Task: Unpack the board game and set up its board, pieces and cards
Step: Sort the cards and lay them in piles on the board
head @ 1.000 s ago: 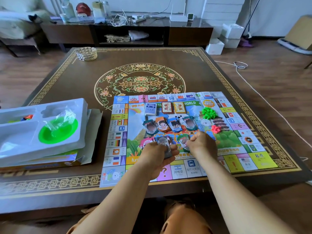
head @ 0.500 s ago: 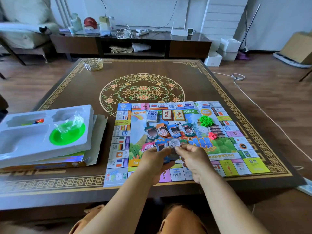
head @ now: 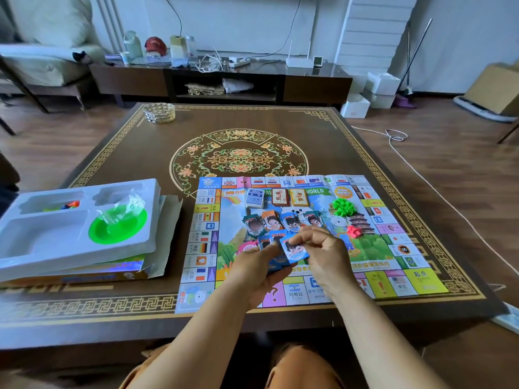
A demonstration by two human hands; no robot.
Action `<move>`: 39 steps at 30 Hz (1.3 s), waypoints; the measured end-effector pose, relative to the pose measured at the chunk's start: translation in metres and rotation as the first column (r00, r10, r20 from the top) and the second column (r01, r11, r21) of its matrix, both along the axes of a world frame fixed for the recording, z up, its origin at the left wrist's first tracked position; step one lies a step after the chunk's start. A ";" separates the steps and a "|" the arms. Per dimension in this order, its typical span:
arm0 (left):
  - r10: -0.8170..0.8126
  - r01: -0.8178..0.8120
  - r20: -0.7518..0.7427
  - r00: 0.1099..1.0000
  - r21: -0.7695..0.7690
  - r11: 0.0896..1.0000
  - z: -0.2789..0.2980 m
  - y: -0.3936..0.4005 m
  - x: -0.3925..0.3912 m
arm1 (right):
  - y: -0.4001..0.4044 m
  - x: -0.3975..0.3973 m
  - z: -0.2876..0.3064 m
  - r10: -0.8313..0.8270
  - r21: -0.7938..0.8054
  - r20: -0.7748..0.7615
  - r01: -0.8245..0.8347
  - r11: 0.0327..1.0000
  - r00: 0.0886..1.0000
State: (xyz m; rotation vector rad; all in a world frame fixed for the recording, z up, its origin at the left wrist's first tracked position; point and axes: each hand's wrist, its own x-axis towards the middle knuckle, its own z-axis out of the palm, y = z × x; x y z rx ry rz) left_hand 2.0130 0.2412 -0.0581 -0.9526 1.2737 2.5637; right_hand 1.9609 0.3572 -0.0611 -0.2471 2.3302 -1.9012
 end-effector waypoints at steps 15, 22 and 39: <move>0.088 -0.091 -0.025 0.996 -0.116 0.989 -0.005 0.000 -0.002 | 0.003 0.011 -0.003 0.058 -0.013 0.252 -0.056 0.998 0.966; 0.021 -0.023 -0.017 1.000 -0.136 0.990 -0.005 0.001 -0.001 | -0.004 0.010 -0.004 -0.152 -0.022 0.361 0.172 0.985 0.920; -0.018 0.006 -0.087 0.996 -0.138 0.990 -0.002 0.001 -0.001 | -0.009 0.014 -0.002 -0.106 -0.136 0.455 0.187 0.973 0.884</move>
